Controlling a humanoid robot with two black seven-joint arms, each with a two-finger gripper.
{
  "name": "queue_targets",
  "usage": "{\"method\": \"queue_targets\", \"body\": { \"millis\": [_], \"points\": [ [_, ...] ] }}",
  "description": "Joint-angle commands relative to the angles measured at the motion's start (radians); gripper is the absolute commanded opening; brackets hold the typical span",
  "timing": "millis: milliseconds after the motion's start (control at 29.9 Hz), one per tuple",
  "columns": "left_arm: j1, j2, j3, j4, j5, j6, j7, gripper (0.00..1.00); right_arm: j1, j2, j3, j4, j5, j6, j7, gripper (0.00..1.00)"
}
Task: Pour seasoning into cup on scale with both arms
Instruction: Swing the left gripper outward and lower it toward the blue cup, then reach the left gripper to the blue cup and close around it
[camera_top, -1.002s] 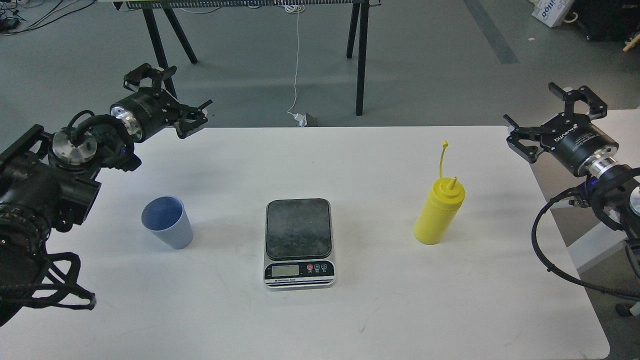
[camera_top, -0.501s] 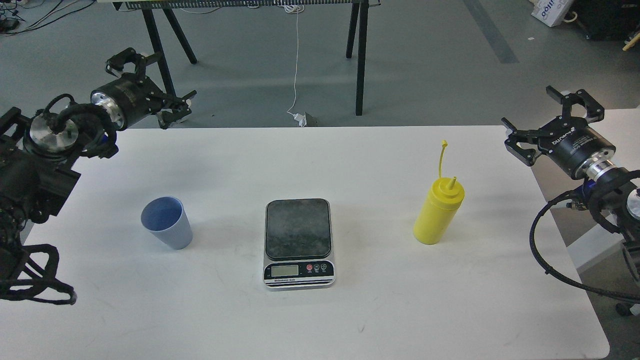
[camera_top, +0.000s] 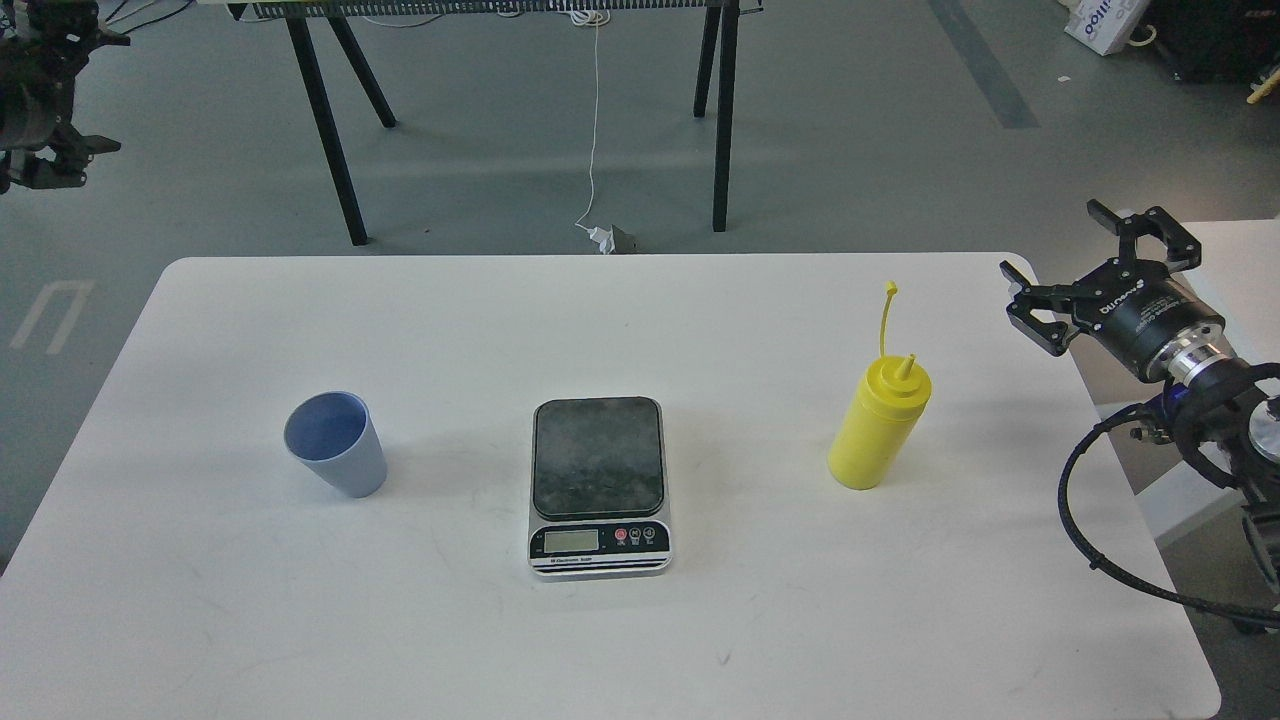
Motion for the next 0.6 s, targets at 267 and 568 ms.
{"method": "queue_targets", "body": {
  "millis": [267, 568],
  "points": [
    [0.164, 0.063, 0.064, -0.457, 0.349, 0.001, 0.054, 0.99, -0.032, -0.004, 0.014, -0.004, 0.002, 0.000, 0.001, 0.99],
    [0.364, 0.123, 0.067, -0.507, 0.347, 0.001, 0.066, 0.99, -0.056, -0.015, 0.020, -0.009, 0.002, 0.000, 0.003, 0.99]
  ]
}}
